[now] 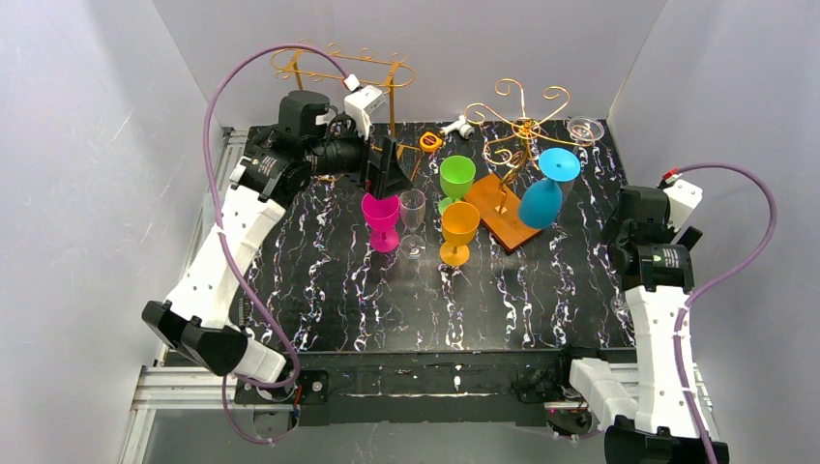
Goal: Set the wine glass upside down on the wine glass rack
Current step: Adjust the wine rack at the center of the board, then pick up the wine glass at the center of the board.
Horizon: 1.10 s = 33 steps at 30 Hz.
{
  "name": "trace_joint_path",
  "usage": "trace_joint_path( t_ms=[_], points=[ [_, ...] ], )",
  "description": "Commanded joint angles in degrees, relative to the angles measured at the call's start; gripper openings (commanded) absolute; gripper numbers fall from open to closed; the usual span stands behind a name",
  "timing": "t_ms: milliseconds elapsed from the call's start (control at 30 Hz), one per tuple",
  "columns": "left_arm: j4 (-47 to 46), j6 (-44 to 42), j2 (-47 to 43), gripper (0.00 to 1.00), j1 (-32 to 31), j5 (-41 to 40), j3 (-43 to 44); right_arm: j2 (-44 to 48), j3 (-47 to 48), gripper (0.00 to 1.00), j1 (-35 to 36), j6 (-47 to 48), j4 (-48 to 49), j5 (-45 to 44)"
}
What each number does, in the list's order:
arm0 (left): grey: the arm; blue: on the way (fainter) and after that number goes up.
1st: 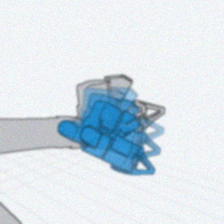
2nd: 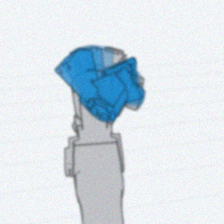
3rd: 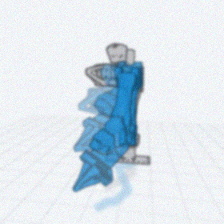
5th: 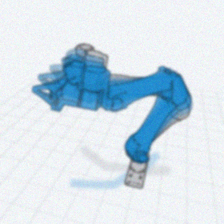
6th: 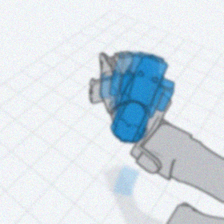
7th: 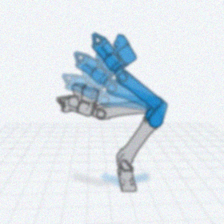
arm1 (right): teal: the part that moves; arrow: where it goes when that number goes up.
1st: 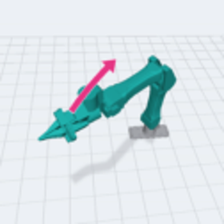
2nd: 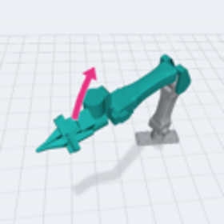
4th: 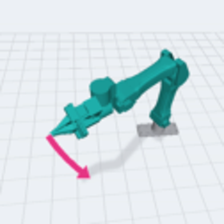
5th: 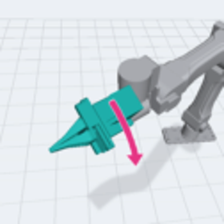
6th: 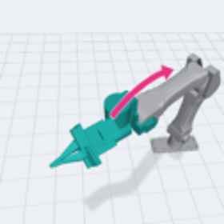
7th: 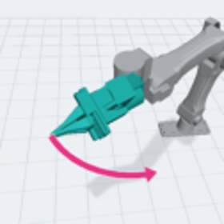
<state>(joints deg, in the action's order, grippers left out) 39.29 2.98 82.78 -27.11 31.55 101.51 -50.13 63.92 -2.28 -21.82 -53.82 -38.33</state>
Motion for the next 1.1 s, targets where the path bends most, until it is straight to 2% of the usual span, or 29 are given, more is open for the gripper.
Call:
trace_joint_path(
  t_ms=[0, 400, 533, 1067],
  points=[
    [1.2, -0.5, -0.2, 0.99, -0.3, 0.3, -0.7, 1.6, -1.8, 0.93, -0.3, 1.5, 1.7, -6.0],
    [3.0, -2.7, 2.2, 0.99, -1.5, -1.6, 2.7, -2.1, -3.7, 0.9, -1.0, 0.5, 2.3, -7.3],
    [3.0, -2.7, 2.8, 0.99, -1.5, -0.9, 3.5, -3.7, -3.2, 0.9, -2.9, -2.3, 1.2, -3.9],
    [3.0, -4.9, 1.9, 0.99, -1.6, -1.0, 4.3, -8.2, -6.1, 0.89, -5.5, -3.9, 4.2, -5.2]
  ],
)
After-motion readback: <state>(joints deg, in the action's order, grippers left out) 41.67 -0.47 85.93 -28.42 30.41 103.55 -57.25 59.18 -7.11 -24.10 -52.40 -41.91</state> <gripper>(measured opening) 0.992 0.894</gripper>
